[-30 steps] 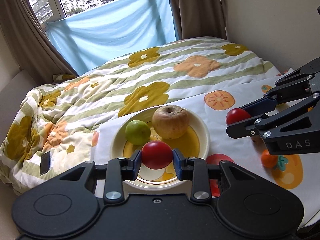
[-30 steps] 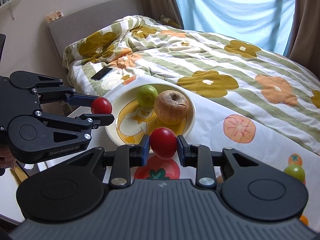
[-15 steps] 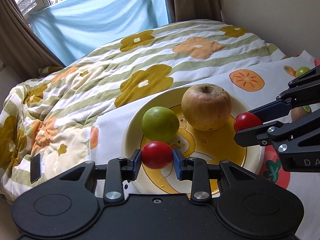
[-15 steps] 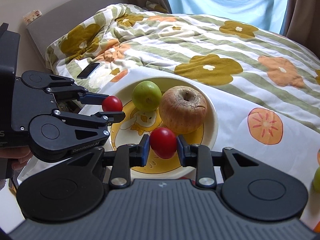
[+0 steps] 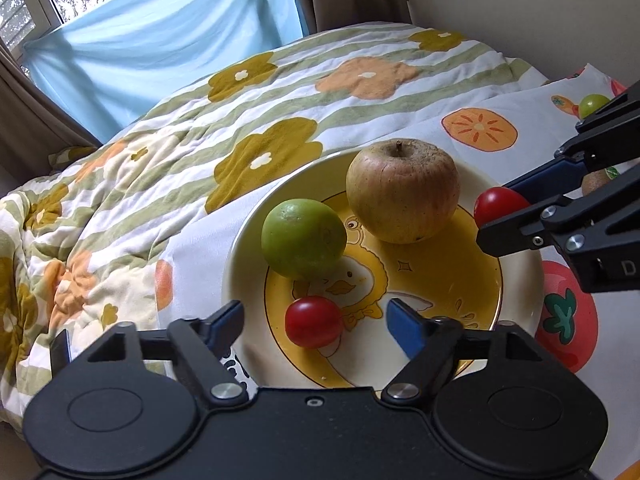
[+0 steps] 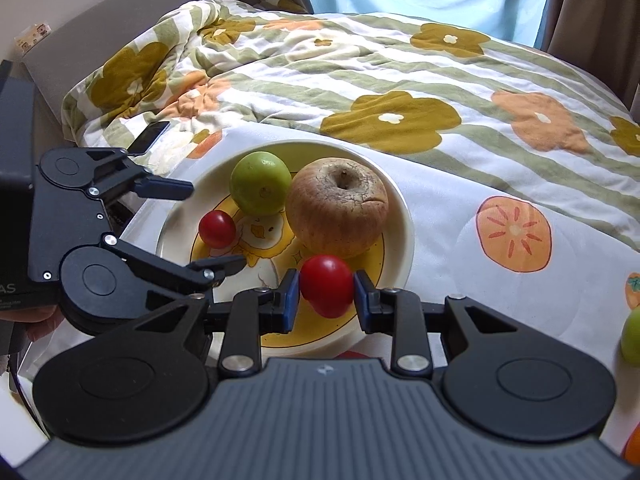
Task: Organize fruits
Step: 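Carry both cherry tomatoes into the bowl and open both tools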
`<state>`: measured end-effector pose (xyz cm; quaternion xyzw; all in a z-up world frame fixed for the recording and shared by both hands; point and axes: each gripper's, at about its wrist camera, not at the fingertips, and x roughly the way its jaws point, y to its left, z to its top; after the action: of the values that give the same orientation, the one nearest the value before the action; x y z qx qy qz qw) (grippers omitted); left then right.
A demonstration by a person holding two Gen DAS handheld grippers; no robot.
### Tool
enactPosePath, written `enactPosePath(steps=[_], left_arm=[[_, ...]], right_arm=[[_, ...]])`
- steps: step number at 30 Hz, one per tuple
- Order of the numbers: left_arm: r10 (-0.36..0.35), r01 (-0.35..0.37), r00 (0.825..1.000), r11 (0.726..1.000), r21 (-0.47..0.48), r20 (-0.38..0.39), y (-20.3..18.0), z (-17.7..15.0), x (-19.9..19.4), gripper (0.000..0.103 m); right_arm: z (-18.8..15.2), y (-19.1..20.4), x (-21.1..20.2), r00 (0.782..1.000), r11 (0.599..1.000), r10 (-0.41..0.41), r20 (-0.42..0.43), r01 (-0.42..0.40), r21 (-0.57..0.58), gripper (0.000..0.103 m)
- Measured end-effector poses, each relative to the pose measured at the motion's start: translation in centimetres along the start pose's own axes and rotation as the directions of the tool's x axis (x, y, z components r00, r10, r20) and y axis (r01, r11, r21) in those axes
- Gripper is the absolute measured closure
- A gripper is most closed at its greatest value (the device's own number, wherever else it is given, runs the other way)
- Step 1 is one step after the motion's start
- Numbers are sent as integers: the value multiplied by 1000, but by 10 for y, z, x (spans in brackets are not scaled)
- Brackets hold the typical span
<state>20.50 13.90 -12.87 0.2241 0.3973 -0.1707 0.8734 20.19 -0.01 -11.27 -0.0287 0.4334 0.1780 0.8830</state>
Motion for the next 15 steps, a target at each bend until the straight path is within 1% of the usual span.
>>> enactPosePath(steps=[5,9,15], left_arm=[[-22,22,1000,1000,-7,3,0,-2,-13,15],[-32,33,999,999,-24,12,-1,-5,-23,13],[-28,29,1000,998,-47,15,-2,-9,-31,13]], right_arm=[[3,-1,-1,1000,1000,-13,-12,13,-14,59],[3,3,3,1000,1000,-9,-26,9,-26,59],[3,13,17,999,997,-3,-54,-1,-79,59]])
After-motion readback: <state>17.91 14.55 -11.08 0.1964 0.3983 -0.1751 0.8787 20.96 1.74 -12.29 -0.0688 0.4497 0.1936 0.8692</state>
